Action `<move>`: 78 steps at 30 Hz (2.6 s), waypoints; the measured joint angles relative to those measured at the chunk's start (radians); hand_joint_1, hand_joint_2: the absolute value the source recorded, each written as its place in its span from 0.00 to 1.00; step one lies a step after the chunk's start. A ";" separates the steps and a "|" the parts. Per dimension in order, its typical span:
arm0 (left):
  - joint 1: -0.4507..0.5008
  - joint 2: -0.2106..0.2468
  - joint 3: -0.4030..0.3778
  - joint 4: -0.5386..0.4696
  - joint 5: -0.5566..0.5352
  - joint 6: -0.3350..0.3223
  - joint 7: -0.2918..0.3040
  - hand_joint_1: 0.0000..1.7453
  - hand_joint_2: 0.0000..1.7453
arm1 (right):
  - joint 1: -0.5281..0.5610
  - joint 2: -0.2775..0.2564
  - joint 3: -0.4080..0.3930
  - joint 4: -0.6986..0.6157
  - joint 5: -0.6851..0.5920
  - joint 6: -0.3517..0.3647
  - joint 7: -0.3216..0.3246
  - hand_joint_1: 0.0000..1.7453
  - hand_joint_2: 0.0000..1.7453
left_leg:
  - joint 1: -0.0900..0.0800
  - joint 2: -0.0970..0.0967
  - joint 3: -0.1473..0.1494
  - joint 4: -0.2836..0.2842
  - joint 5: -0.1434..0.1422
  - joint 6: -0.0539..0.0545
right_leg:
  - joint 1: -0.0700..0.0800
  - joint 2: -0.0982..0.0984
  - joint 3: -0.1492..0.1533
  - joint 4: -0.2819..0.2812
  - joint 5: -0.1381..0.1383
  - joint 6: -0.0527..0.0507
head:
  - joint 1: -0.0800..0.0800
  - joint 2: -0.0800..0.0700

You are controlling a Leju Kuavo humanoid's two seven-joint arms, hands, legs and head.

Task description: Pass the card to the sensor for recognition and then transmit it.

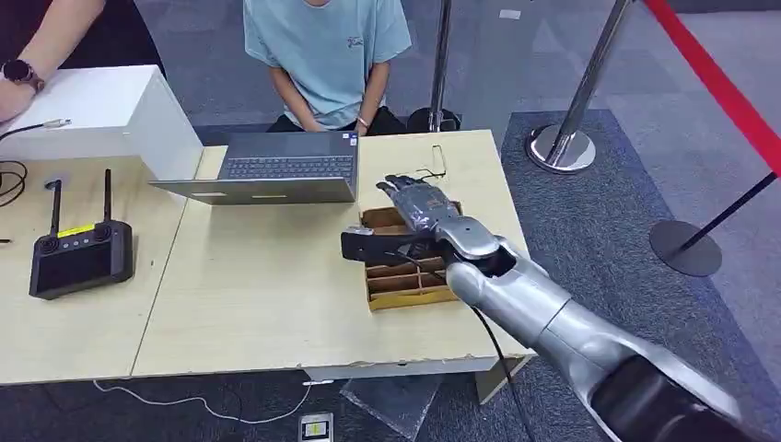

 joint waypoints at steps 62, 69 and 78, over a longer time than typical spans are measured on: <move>0.000 0.000 0.000 0.000 0.013 0.000 -0.003 0.00 1.00 | -0.004 0.010 0.032 0.077 -0.031 0.046 0.006 0.80 1.00 | 0.000 0.000 0.000 0.000 0.000 0.000 | 0.000 0.000 0.000 0.000 0.000 0.000 | 0.000 0.000; 0.000 0.000 0.000 0.000 0.013 0.000 -0.003 0.00 1.00 | -0.004 0.010 0.034 0.077 -0.035 0.046 0.006 0.12 1.00 | 0.000 0.000 0.000 0.000 0.000 0.000 | 0.000 0.000 0.000 0.000 0.000 0.000 | 0.000 0.000; 0.000 0.000 -0.001 0.000 0.016 0.000 -0.003 0.00 1.00 | -0.003 0.010 0.042 0.077 -0.035 0.045 0.006 0.00 1.00 | 0.000 0.000 0.000 0.000 0.000 0.000 | 0.000 0.000 0.000 0.000 0.000 0.000 | 0.000 0.000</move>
